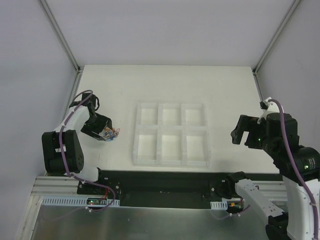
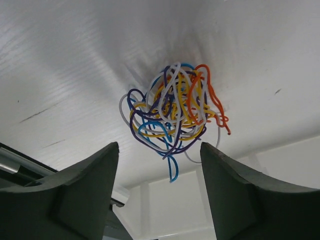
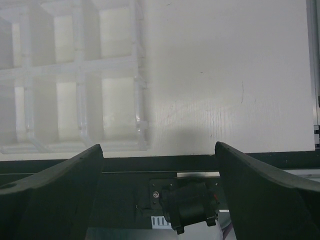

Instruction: Untangle the cables

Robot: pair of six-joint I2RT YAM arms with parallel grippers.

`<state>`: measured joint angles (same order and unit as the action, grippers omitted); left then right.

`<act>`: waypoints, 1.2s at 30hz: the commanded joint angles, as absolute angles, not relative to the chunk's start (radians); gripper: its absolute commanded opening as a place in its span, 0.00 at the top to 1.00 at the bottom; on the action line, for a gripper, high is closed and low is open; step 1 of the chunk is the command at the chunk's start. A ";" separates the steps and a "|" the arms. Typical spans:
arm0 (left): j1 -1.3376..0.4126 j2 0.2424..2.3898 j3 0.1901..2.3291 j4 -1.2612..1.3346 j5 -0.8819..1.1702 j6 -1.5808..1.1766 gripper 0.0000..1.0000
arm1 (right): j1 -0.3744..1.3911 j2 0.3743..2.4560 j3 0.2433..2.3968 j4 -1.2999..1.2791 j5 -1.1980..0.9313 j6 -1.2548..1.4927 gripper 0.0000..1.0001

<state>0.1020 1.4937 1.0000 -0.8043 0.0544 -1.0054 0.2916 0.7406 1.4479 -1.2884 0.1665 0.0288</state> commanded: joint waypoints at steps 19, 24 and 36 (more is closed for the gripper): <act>0.115 1.310 0.954 -0.866 0.279 -0.890 1.00 | 0.742 1.302 1.411 -0.614 -0.258 0.121 0.03; 0.115 1.256 1.081 -0.982 0.189 -0.899 1.00 | 0.839 1.475 1.563 -0.567 -0.278 0.136 0.04; 0.114 1.394 1.468 -1.017 0.181 -0.943 1.00 | 0.782 1.427 1.560 -0.667 -0.301 0.130 0.01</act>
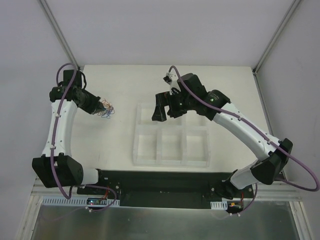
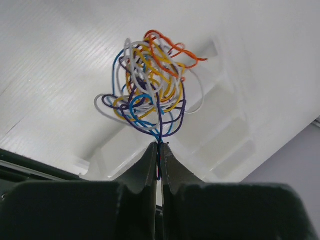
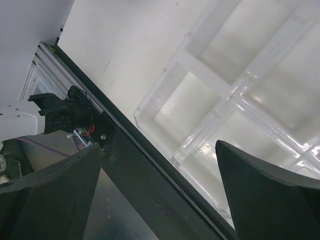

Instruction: Untangle the cables

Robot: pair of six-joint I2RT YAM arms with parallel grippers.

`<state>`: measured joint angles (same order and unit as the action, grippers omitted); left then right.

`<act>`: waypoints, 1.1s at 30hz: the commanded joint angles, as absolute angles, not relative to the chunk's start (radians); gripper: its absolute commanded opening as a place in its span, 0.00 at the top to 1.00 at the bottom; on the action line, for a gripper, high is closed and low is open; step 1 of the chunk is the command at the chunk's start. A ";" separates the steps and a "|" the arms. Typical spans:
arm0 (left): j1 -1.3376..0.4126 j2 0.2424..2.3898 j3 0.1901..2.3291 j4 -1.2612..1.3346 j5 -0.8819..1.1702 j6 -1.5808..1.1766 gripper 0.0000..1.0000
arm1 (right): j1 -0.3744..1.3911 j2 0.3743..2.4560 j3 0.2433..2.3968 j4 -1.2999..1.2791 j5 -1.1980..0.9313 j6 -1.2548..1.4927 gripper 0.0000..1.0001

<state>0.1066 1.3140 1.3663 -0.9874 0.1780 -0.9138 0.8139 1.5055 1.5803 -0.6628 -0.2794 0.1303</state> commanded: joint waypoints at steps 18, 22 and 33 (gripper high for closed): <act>0.019 2.074 1.988 -0.621 0.701 -1.132 1.00 | 0.448 1.399 1.457 -0.647 -0.397 0.230 0.00; -0.075 2.206 2.103 -0.558 0.744 -1.167 1.00 | 0.374 1.475 1.473 -0.597 -0.463 0.296 0.00; -0.219 2.440 2.089 -0.148 0.779 -1.396 0.99 | 0.273 1.744 1.575 -0.453 -0.551 0.334 0.01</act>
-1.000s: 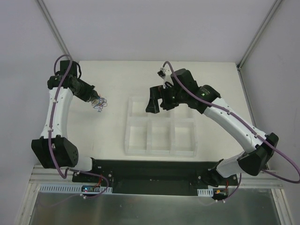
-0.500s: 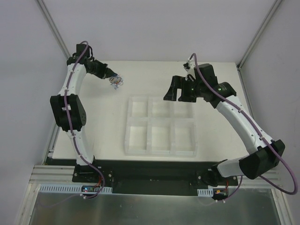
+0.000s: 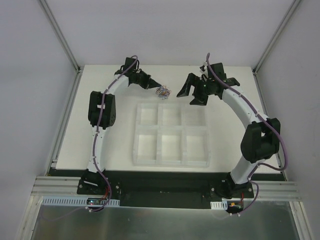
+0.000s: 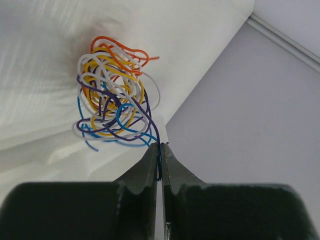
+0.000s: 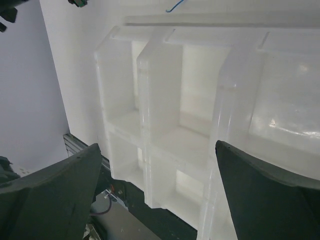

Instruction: Untangle the cables

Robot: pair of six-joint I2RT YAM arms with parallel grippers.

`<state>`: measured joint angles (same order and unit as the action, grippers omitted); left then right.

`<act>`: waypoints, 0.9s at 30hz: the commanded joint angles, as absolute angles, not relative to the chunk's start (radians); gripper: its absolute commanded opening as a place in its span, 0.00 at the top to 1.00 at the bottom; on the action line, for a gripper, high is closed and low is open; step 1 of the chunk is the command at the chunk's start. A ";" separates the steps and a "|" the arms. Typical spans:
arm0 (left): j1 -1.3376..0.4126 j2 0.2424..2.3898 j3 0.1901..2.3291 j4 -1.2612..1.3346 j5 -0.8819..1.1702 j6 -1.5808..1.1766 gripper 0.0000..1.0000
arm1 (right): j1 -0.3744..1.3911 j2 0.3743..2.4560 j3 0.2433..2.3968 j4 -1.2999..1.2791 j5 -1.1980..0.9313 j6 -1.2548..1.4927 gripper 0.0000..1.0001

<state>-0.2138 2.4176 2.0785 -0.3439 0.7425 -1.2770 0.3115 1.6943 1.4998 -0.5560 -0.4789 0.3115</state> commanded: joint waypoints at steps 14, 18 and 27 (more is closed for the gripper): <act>-0.299 2.419 1.951 0.032 0.831 -1.569 0.95 | 0.268 2.074 1.787 -0.348 -0.617 0.463 0.22; -0.301 2.390 1.913 0.046 0.854 -1.611 0.94 | 0.273 2.097 1.818 -0.369 -0.585 0.407 0.28; -0.301 2.349 1.884 0.071 0.896 -1.618 0.85 | 0.278 2.154 1.917 -0.456 -0.511 0.347 0.31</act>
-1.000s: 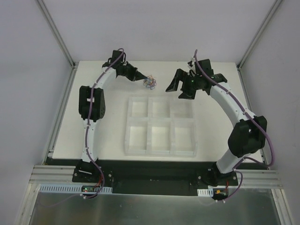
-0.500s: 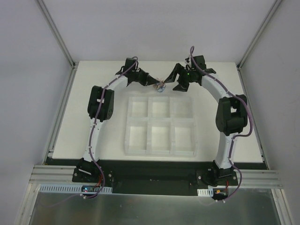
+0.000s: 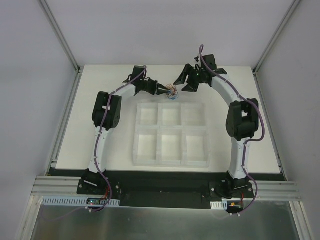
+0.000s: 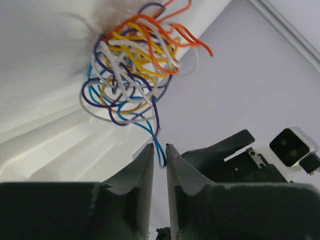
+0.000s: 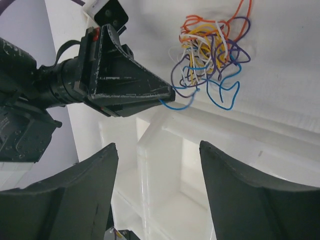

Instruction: Untangle the cables

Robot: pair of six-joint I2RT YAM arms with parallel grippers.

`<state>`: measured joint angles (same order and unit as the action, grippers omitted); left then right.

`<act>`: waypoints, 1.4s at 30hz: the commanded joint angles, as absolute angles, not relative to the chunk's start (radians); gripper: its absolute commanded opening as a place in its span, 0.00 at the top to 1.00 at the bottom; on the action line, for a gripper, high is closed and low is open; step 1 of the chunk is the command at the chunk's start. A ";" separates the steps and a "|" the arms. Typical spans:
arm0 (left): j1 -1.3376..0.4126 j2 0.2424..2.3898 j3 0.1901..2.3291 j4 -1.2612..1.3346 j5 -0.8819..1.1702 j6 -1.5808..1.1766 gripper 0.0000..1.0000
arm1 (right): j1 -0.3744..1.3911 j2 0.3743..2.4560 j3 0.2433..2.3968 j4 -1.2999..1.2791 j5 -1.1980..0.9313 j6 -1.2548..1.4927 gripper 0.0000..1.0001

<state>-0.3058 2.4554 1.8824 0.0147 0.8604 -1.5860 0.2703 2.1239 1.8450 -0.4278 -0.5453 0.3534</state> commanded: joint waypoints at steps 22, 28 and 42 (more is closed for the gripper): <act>-0.301 2.463 1.989 0.083 0.877 -1.649 0.50 | 0.267 2.336 2.120 -0.535 -0.431 0.423 0.38; -0.296 2.451 1.976 0.083 0.855 -1.645 0.55 | 0.268 2.332 2.086 -0.439 -0.525 0.410 0.43; -0.242 2.445 1.940 0.026 0.827 -1.535 0.64 | 0.313 2.324 2.178 -0.526 -0.403 0.089 0.46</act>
